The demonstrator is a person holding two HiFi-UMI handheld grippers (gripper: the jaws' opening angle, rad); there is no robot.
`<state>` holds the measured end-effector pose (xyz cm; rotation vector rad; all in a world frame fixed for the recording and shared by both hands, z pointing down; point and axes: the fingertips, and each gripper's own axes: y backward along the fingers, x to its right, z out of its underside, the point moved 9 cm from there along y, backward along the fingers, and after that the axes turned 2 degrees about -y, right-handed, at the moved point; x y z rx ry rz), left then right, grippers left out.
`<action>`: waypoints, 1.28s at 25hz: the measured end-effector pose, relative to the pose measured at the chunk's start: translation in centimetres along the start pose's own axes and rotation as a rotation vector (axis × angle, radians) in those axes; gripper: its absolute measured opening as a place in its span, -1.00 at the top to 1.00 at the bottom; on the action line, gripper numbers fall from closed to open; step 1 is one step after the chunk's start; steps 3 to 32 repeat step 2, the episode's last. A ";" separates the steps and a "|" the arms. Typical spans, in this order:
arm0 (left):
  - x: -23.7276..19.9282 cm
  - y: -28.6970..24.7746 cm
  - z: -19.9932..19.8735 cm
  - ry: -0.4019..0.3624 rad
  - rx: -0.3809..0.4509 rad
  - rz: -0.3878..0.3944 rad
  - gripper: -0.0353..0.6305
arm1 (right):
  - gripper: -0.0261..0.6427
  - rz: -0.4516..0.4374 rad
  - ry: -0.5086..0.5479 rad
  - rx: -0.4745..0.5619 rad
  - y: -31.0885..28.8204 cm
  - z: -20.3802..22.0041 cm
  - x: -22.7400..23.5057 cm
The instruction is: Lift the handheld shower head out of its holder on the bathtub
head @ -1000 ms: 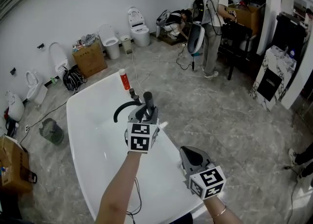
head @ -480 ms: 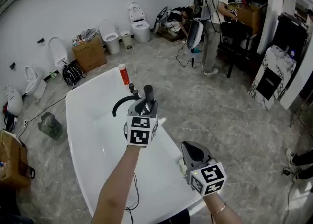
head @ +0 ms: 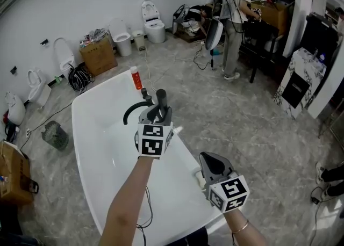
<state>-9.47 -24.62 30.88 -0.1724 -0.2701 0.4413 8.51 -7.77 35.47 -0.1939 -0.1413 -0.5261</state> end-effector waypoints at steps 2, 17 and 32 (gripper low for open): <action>0.0 -0.2 0.1 -0.002 0.001 -0.002 0.47 | 0.91 -0.001 0.000 0.002 -0.2 0.1 0.3; 0.0 -0.2 0.1 -0.002 0.001 -0.002 0.47 | 0.91 -0.001 0.000 0.002 -0.2 0.1 0.3; 0.0 -0.2 0.1 -0.002 0.001 -0.002 0.47 | 0.91 -0.001 0.000 0.002 -0.2 0.1 0.3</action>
